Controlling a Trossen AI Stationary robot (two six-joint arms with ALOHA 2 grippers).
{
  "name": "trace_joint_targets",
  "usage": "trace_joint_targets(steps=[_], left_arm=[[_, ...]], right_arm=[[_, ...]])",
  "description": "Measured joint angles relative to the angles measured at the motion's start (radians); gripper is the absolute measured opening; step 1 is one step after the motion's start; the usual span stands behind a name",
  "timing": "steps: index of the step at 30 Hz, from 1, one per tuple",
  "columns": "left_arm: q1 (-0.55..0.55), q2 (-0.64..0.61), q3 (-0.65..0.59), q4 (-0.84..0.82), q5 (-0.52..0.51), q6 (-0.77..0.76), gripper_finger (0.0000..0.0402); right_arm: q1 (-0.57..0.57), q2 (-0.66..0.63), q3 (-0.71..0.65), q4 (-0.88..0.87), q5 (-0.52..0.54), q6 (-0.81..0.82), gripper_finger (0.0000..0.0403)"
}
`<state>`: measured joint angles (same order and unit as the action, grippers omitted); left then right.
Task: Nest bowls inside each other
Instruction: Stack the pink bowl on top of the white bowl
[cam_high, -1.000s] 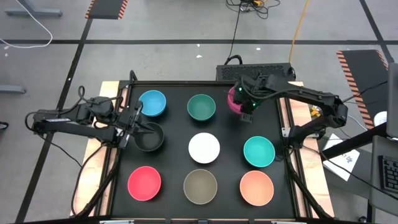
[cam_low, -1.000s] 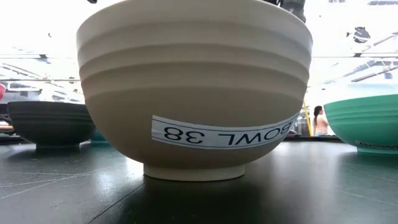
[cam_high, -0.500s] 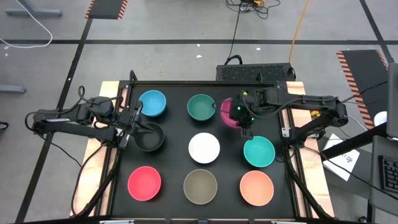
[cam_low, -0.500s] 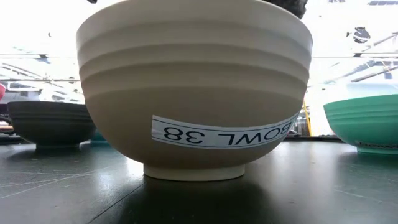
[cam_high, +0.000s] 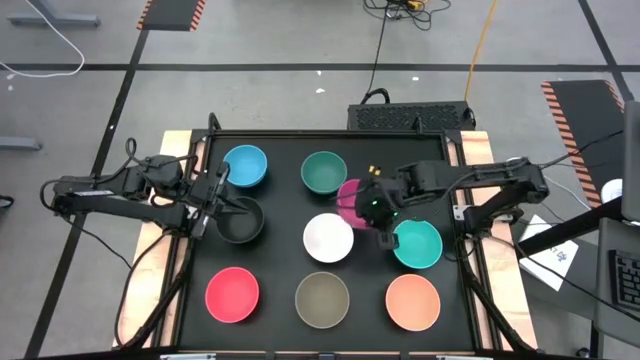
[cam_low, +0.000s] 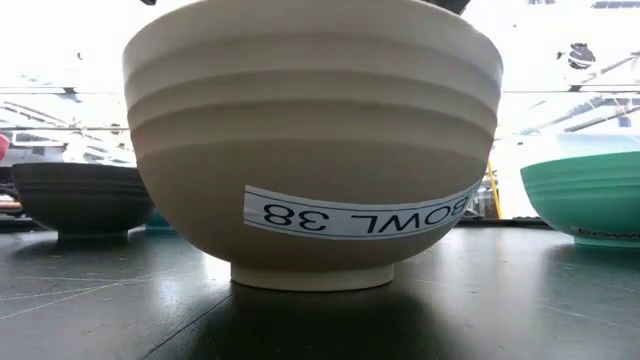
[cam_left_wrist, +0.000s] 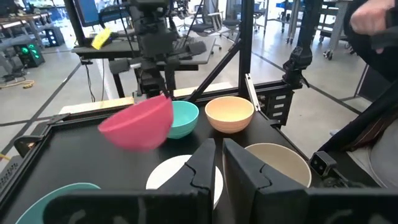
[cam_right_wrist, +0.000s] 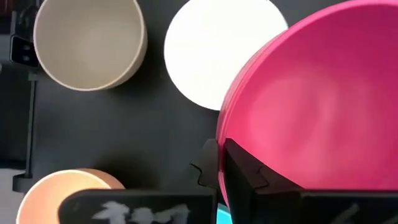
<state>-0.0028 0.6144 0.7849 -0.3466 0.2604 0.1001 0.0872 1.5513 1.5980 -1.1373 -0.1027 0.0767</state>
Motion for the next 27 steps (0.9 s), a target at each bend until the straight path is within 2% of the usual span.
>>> trace_joint_targets(steps=[12,19,27], left_arm=[[0.000,0.000,0.000,-0.001,0.000,0.000,0.0035],[0.000,0.000,0.000,-0.001,0.000,0.005,0.0035],[0.000,0.000,0.000,-0.001,0.000,0.027,0.0035]], right_arm=[[0.061,0.214,0.242,-0.093,0.027,-0.058,0.0000],[0.066,0.275,0.309,-0.103,0.023,-0.073,0.0000],[0.065,0.311,0.312,-0.088,0.017,-0.064,0.0000]])
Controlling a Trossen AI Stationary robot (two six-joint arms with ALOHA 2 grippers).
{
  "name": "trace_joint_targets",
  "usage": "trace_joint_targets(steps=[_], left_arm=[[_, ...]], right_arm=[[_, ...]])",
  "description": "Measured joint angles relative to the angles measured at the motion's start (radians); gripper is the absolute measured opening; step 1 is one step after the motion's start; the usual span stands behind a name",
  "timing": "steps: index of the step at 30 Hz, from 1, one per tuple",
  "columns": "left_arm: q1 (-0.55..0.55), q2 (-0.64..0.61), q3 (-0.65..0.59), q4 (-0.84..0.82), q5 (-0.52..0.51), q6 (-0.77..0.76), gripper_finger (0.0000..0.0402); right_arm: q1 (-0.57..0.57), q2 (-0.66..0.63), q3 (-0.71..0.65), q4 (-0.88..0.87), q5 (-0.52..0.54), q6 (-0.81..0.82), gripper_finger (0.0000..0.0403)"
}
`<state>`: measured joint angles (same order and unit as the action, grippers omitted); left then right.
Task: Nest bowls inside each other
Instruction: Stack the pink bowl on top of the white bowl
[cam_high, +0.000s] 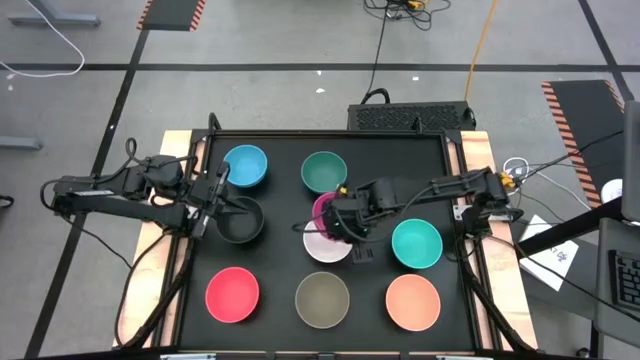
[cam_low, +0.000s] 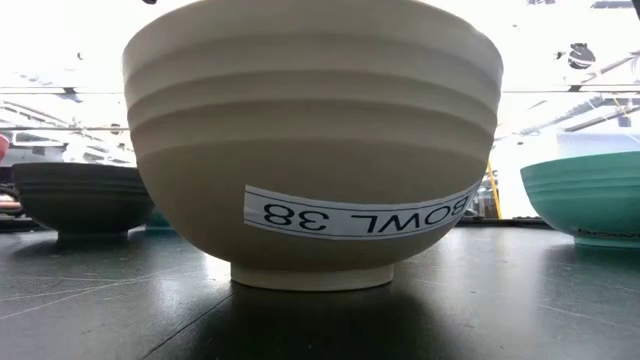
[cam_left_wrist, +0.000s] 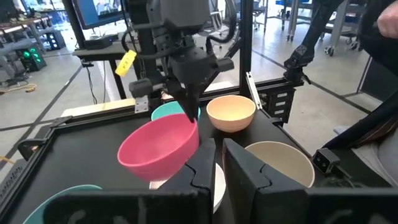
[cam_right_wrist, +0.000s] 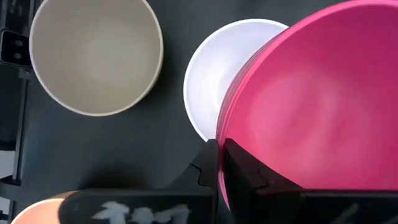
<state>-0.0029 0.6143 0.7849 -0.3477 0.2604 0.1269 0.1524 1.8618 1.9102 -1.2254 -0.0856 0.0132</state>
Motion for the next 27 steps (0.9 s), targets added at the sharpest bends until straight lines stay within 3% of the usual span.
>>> trace_joint_targets(steps=[27], left_arm=[[0.000,0.000,0.000,-0.001,0.003,0.010,0.0035]], right_arm=[[0.006,0.103,-0.002,0.065,-0.047,0.029,0.0000]])
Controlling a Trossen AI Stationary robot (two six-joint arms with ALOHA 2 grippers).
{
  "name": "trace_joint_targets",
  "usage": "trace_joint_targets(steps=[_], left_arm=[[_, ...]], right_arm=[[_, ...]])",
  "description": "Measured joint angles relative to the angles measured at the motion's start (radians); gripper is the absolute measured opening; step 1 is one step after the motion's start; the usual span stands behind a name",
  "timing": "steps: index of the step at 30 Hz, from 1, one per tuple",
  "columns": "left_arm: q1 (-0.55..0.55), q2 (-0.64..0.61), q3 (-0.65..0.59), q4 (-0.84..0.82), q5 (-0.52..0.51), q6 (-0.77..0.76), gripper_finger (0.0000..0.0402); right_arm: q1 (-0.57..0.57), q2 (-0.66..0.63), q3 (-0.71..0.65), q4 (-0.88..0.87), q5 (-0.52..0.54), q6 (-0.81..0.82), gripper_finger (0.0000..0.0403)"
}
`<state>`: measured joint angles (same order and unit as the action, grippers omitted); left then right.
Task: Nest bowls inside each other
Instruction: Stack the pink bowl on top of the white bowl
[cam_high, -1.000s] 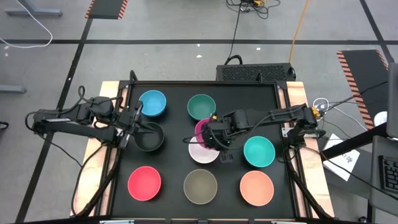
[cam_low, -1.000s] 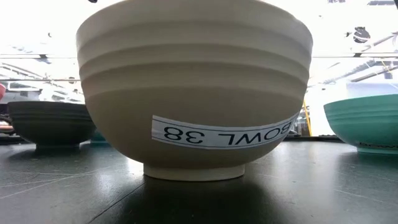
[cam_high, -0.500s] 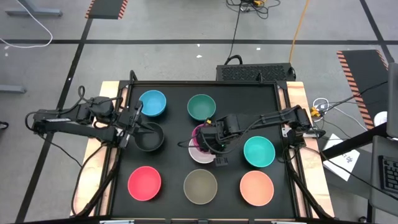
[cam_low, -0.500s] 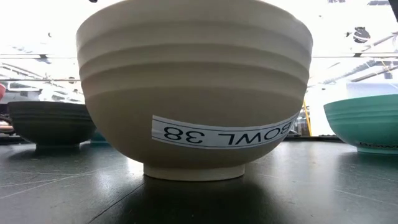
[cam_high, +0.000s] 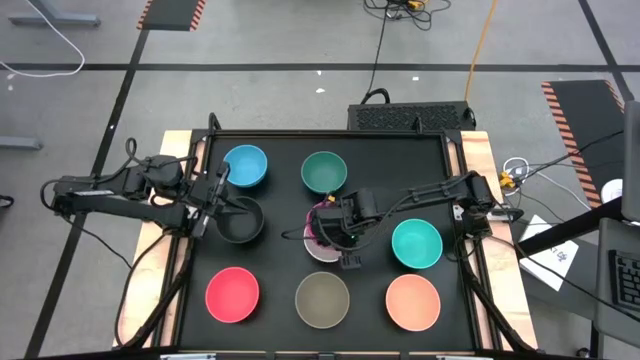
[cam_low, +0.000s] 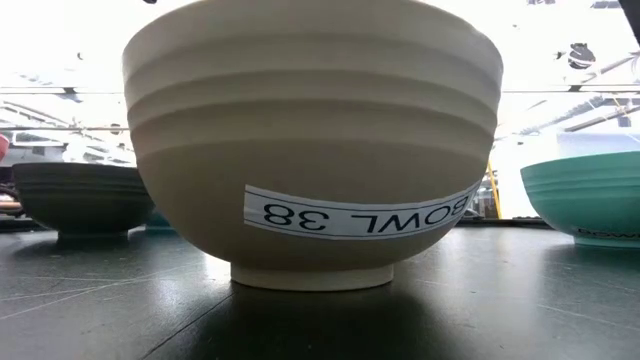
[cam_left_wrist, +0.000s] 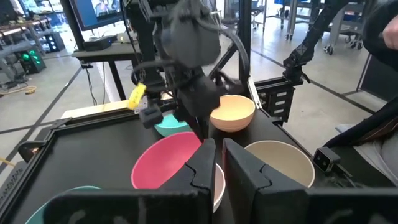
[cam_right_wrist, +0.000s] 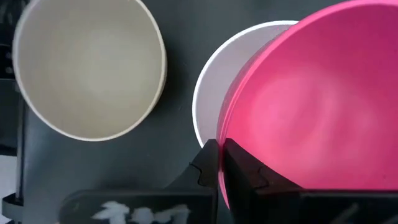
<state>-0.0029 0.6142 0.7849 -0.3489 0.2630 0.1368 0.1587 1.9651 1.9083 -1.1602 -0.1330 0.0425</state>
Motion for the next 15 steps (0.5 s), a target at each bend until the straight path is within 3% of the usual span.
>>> trace_joint_targets(steps=[8,15], left_arm=[[0.000,0.000,0.000,-0.006,0.001,-0.001,0.0035],[0.000,0.000,0.000,-0.023,0.001,-0.004,0.0035]], right_arm=[[0.000,0.031,0.000,-0.002,-0.001,0.007,0.0002],[0.001,0.026,0.000,0.023,-0.013,0.025,0.0051]])
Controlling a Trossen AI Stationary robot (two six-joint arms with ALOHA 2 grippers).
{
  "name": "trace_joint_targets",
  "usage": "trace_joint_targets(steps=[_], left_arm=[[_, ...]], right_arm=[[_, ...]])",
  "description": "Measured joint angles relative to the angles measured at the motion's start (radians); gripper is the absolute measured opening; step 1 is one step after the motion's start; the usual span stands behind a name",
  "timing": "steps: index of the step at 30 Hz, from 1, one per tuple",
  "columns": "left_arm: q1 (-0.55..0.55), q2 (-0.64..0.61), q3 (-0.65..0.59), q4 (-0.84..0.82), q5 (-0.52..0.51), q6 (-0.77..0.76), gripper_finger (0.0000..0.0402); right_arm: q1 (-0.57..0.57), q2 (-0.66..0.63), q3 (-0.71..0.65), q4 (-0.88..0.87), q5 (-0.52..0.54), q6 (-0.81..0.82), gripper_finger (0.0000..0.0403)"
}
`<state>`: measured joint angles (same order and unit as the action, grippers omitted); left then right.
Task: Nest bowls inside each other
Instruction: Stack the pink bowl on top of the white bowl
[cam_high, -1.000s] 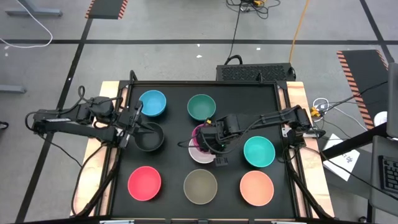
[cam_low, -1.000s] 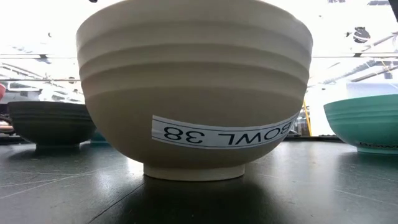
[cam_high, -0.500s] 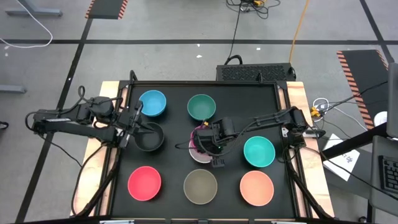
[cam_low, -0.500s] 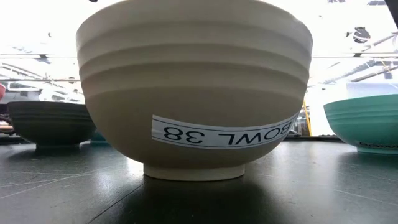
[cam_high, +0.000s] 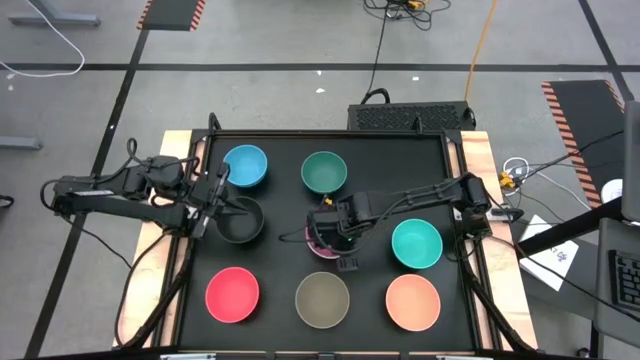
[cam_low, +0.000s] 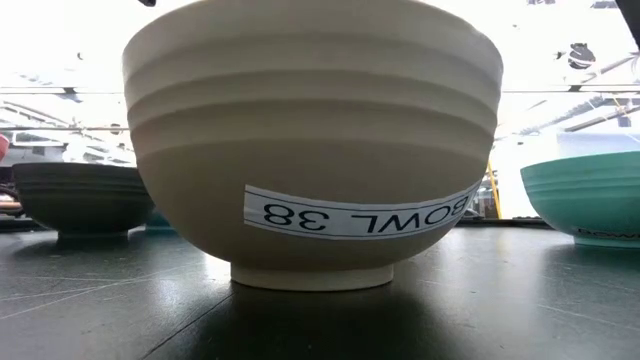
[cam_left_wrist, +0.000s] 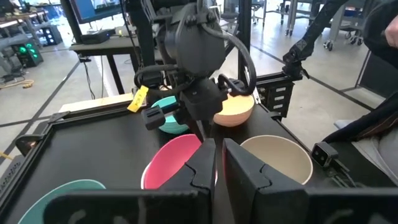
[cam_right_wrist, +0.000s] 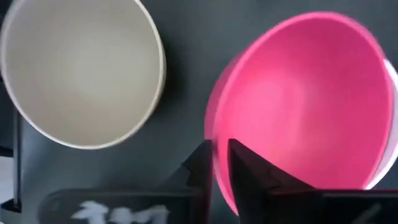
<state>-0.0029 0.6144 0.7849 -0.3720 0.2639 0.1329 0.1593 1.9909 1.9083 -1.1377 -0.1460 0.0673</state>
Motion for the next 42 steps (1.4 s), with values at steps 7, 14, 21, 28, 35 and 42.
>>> trace_joint_targets(steps=[7,14,21,28,35,42], left_arm=[[0.000,0.000,0.000,0.000,0.000,0.000,0.0035],[0.000,0.000,0.000,0.000,0.000,-0.004,0.0035],[0.000,0.000,0.000,0.000,0.001,-0.007,0.0035],[0.000,0.000,0.000,0.000,0.001,-0.007,0.0035],[0.000,0.001,0.000,-0.001,0.001,-0.007,0.0035],[0.000,0.001,0.000,-0.005,0.005,-0.011,0.0035]], right_arm=[[0.000,0.001,0.000,0.066,-0.040,0.041,0.0100],[0.013,0.001,0.000,0.095,-0.038,0.058,0.0113],[0.040,0.000,-0.018,0.125,-0.037,0.084,0.0106],[0.040,0.001,-0.059,0.130,0.038,0.104,0.0106],[0.032,-0.030,-0.059,0.171,-0.014,0.093,0.0106],[0.027,-0.060,-0.059,0.155,0.047,0.097,0.0106]])
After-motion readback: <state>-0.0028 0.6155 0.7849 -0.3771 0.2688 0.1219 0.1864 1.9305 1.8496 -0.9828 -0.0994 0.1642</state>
